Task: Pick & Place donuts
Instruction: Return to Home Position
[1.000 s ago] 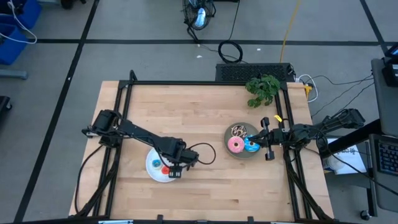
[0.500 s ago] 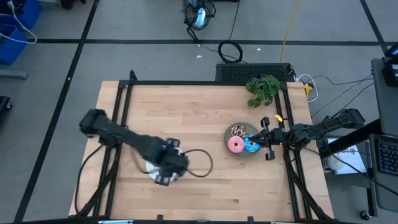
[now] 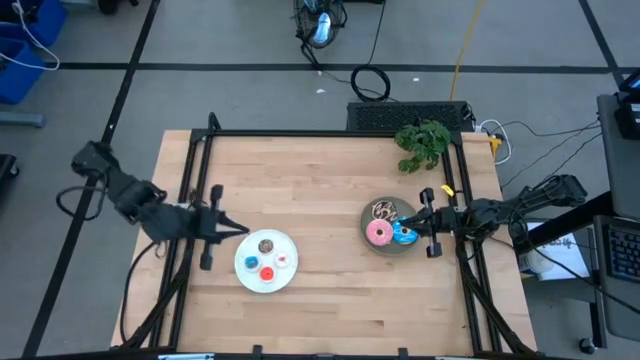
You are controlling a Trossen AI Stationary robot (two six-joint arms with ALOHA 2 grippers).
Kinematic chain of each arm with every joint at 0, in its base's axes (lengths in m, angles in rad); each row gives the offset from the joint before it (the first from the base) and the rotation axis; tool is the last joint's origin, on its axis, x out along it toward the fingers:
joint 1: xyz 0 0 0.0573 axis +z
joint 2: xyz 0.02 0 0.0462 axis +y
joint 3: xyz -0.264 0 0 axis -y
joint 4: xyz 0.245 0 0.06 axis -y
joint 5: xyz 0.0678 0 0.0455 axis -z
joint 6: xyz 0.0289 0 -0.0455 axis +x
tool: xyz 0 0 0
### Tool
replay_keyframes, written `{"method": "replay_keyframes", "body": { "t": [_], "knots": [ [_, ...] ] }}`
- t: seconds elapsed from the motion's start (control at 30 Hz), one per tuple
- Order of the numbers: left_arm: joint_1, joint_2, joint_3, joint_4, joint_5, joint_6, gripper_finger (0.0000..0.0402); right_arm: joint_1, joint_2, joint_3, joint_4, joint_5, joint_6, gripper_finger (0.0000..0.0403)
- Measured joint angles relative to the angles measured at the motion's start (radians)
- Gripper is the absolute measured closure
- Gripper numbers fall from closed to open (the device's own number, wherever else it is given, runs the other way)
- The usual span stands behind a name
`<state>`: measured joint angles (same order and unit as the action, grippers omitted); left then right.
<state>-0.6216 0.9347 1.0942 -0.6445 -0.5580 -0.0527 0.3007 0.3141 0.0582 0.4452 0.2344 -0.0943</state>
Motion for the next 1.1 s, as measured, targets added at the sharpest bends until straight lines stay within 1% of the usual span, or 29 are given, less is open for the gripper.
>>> {"method": "replay_keyframes", "body": {
  "t": [0.13, 0.23, 0.37, 0.57, 0.63, 0.7, 0.8, 0.9, 0.93, 1.07, 1.1],
  "knots": [
    [0.057, -0.223, -0.299, 0.316, -0.027, 0.16, 0.0396, 0.0, 0.0, 0.0, 0.0, 0.0, -0.018, 0.0403],
    [0.106, -0.374, -0.46, 0.443, -0.017, 0.221, 0.0392, 0.0, 0.0, 0.0, 0.006, 0.0, -0.023, 0.0403],
    [0.141, -0.564, -0.601, 0.484, 0.041, 0.253, 0.0397, 0.0, -0.001, 0.0, 0.022, 0.0, -0.032, 0.0403],
    [0.166, -0.772, -0.705, 0.453, 0.053, 0.304, 0.0393, -0.009, -0.001, -0.015, 0.022, 0.004, -0.08, 0.0403],
    [0.186, -0.819, -0.735, 0.453, 0.055, 0.326, 0.0397, -0.035, -0.001, -0.022, 0.022, 0.005, -0.075, 0.0403],
    [0.212, -0.853, -0.753, 0.461, 0.092, 0.338, 0.0397, -0.073, 0.0, -0.025, 0.026, 0.005, -0.059, 0.0403],
    [0.244, -0.897, -0.758, 0.481, 0.124, 0.32, 0.0394, -0.127, -0.006, -0.026, 0.061, 0.005, -0.044, 0.0403],
    [0.267, -0.917, -0.814, 0.51, 0.155, 0.312, 0.0398, -0.157, -0.031, -0.026, 0.085, -0.004, -0.04, 0.0403],
    [0.276, -0.917, -0.844, 0.533, 0.168, 0.311, 0.0397, -0.166, -0.042, -0.026, 0.079, -0.017, -0.042, 0.0403],
    [0.328, -0.918, -0.955, 0.609, 0.181, 0.278, 0.0397, -0.206, -0.071, -0.026, 0.051, -0.151, -0.03, 0.0403],
    [0.343, -0.917, -0.977, 0.619, 0.182, 0.271, 0.0398, -0.216, -0.075, -0.026, 0.048, -0.156, -0.022, 0.0403]
  ]
}}
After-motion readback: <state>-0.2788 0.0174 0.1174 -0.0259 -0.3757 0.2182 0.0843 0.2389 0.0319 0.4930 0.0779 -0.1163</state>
